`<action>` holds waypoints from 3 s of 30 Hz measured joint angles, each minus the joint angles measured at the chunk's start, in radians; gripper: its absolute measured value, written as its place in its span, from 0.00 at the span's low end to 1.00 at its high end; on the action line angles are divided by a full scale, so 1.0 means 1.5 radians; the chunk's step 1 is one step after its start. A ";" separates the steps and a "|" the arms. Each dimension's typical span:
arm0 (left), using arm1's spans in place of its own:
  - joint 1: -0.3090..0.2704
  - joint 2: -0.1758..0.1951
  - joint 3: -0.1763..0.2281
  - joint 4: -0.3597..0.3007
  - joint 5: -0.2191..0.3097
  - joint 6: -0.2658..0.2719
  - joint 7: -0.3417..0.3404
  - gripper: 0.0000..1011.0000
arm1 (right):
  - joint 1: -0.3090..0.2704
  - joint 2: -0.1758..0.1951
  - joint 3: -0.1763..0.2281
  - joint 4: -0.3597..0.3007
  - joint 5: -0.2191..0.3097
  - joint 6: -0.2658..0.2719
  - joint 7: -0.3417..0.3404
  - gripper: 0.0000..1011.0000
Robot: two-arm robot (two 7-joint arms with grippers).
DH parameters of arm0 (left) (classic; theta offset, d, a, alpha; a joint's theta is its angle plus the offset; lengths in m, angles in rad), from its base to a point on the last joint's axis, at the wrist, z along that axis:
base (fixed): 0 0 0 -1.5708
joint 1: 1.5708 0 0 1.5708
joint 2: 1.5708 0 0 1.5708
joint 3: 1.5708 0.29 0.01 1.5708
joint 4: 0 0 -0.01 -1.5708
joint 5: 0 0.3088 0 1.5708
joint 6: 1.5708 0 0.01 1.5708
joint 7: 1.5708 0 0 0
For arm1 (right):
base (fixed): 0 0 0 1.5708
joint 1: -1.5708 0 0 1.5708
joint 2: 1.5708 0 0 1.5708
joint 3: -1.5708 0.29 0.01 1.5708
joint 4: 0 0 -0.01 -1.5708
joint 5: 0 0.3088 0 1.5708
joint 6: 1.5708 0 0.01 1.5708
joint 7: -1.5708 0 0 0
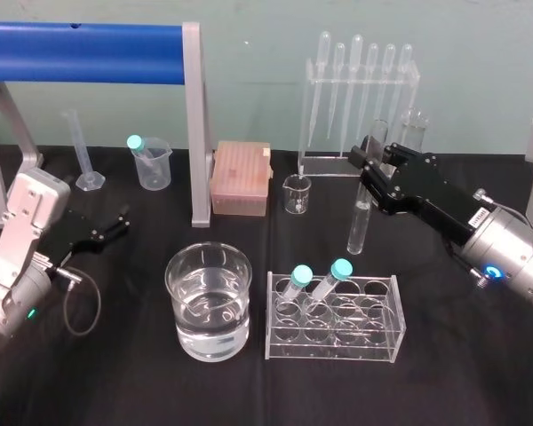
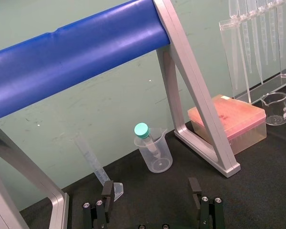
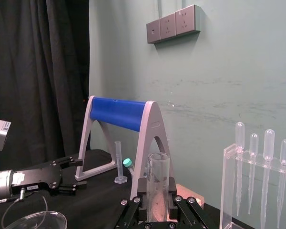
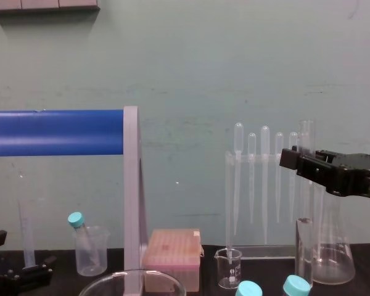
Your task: Hold the test tube with one hand and immerse one end into the beaker, then return it to the test tube rack.
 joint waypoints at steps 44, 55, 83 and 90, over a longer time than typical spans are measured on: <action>0.000 0.000 0.000 0.000 0.000 0.000 0.000 0.99 | 0.000 -0.001 0.001 0.001 0.002 0.002 0.000 0.23; 0.000 0.000 0.000 0.000 0.000 0.000 0.000 0.99 | 0.000 -0.001 0.001 0.001 0.002 0.002 0.000 0.23; 0.000 0.000 0.000 0.000 0.000 0.000 0.000 0.99 | 0.008 0.000 -0.004 0.002 0.009 -0.006 0.013 0.23; 0.000 0.000 0.000 0.000 0.000 0.000 0.000 0.99 | 0.060 -0.010 -0.022 0.027 0.028 -0.009 0.059 0.23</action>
